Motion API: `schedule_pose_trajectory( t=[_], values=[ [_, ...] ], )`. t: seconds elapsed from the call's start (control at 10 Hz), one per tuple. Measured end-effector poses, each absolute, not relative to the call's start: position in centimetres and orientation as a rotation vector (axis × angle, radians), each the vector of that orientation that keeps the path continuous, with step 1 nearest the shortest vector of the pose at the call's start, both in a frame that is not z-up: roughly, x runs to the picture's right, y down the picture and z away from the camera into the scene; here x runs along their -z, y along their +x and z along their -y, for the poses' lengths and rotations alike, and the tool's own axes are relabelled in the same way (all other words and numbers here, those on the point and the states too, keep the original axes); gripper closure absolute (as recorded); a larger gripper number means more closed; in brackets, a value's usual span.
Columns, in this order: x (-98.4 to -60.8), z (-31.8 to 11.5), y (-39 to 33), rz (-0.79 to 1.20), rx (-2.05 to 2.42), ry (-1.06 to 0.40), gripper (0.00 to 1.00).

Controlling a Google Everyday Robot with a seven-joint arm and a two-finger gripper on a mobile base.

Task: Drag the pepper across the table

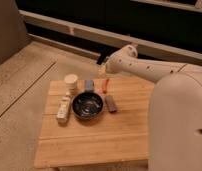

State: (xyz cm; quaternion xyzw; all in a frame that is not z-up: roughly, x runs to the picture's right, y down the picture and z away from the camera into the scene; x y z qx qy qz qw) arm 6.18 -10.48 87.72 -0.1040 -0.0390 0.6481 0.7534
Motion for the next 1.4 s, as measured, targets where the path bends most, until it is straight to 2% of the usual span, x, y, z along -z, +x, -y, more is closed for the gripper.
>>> schedule_pose_trajectory(
  t=[0.1, 0.4, 0.5, 0.9, 1.4],
  values=[
    [-87.9, 10.4, 6.3, 0.079, -1.417, -0.224, 0.35],
    [-92.1, 9.2, 6.8, -0.03, -1.46, -0.212, 0.35],
    [-94.8, 7.8, 5.8, -0.097, -1.468, -0.228, 0.35],
    [-99.9, 3.8, 2.3, -0.225, -1.485, -0.339, 0.35],
    [-102.1, 3.4, 4.8, -0.343, -1.552, -0.369, 0.35]
  ],
)
